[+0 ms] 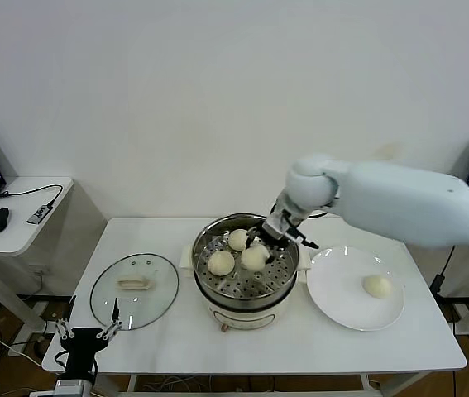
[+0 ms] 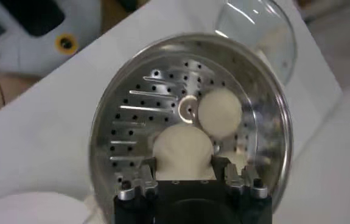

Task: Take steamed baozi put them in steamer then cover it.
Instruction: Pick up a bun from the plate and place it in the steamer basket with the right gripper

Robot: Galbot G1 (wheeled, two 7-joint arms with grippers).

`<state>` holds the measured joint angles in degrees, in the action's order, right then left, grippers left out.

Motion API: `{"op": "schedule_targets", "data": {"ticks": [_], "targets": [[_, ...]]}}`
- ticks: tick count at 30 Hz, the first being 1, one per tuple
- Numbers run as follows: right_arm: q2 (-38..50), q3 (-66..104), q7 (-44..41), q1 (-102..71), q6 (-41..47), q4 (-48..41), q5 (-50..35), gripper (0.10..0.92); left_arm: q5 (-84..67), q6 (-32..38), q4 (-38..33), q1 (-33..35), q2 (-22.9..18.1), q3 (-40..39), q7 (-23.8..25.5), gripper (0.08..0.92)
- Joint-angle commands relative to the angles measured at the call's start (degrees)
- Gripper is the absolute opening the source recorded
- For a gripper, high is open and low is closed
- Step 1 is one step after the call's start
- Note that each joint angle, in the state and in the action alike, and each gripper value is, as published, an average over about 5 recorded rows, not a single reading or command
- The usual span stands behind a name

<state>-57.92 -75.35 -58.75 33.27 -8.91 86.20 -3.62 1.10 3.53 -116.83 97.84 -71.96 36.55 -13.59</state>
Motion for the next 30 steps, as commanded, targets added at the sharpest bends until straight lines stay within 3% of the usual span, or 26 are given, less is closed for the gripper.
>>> {"op": "schedule_targets", "data": {"ticks": [1, 23, 30], "targets": [[-6.60, -2.72, 0.85, -1.03, -12.51, -2.12, 9.33, 0.577, 0.04, 0.12, 0.04, -0.02, -0.35, 0.13, -0.09, 0.823], [-4.34, -2.43, 0.41, -3.69, -16.41, -1.46, 13.85, 0.582, 0.35, 0.39, 0.72, -0.36, -0.88, -0.44, -0.23, 0.823], [-2.95, 0.08, 1.57, -2.23, -14.79, -2.44, 11.38, 0.744, 0.37, 0.35, 0.74, -0.51, -0.74, -0.48, -0.16, 0.823]]}}
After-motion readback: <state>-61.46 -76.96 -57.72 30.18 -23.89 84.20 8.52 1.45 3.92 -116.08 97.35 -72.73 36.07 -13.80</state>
